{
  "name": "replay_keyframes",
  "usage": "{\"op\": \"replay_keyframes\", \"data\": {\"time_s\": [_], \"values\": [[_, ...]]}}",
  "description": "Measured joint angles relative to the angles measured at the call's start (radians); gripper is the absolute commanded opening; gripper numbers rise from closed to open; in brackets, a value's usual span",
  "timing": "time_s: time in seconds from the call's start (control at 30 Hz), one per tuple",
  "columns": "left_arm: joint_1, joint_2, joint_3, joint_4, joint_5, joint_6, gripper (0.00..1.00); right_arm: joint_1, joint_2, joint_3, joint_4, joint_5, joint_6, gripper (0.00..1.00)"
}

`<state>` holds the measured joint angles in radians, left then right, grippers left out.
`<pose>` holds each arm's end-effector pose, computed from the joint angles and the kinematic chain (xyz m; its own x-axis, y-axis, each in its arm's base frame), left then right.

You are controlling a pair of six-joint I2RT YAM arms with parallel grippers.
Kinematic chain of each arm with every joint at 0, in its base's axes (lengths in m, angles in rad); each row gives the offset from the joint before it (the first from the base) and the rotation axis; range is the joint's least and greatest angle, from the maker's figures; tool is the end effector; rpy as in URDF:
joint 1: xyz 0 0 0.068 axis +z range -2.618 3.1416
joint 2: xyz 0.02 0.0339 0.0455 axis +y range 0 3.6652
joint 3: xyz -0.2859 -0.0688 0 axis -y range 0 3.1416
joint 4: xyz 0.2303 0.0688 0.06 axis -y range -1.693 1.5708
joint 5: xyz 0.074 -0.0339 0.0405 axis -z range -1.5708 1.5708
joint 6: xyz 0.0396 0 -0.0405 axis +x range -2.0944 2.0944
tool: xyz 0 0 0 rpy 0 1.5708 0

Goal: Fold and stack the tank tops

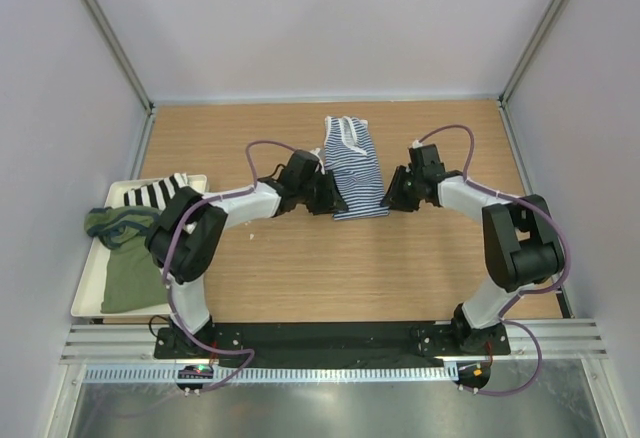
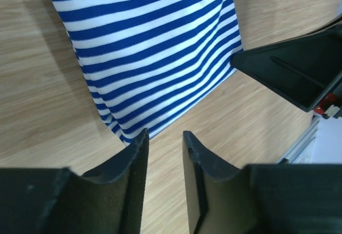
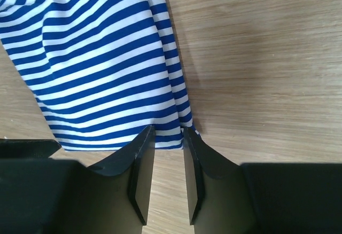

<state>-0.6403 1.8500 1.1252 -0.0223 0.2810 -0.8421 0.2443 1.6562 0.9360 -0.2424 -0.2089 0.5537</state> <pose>0.3087 -0.2437 0.2044 -0.9128 -0.2138 -0.3480 0.0843 0.7350 -0.6728 0.3100 0.0857 0.1990 -0.8622 0.3152 -0.3965 0.1197 0.8874 0.4452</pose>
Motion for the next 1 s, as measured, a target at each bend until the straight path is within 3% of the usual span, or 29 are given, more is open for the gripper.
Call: {"op": "replay_keyframes", "data": {"time_s": [0.03,0.1,0.2,0.23,0.33,0.6,0.67,0.7,0.8,1.0], "values": [[-0.002,0.008,0.000,0.006,0.001,0.000,0.25,0.000,0.007,0.000,0.005,-0.001,0.000,0.33],[-0.002,0.023,0.000,0.010,0.000,0.002,0.25,0.000,0.025,0.000,0.011,-0.005,0.000,0.31],[-0.001,0.037,-0.001,0.008,-0.002,0.003,0.21,0.000,0.045,-0.002,0.018,-0.015,-0.003,0.14],[-0.001,0.037,-0.002,0.006,-0.005,0.003,0.14,0.000,0.048,-0.005,0.019,-0.018,-0.003,0.05],[-0.001,0.037,-0.006,0.001,-0.010,0.003,0.03,0.000,0.041,-0.032,0.029,-0.021,-0.001,0.01],[-0.002,-0.040,-0.135,-0.055,-0.028,0.007,0.00,0.000,-0.143,-0.218,-0.009,-0.015,0.010,0.02],[-0.005,-0.070,-0.176,-0.065,-0.033,0.006,0.00,0.001,-0.192,-0.264,-0.021,-0.017,0.021,0.06],[-0.009,-0.089,-0.198,-0.069,-0.037,0.005,0.01,0.004,-0.215,-0.285,-0.024,-0.019,0.026,0.15],[-0.024,-0.145,-0.251,-0.077,-0.049,0.001,0.14,0.022,-0.275,-0.331,-0.040,-0.020,0.047,0.30],[-0.049,-0.252,-0.291,-0.071,-0.052,-0.014,0.15,0.034,-0.368,-0.333,-0.118,0.024,0.048,0.32]]}}
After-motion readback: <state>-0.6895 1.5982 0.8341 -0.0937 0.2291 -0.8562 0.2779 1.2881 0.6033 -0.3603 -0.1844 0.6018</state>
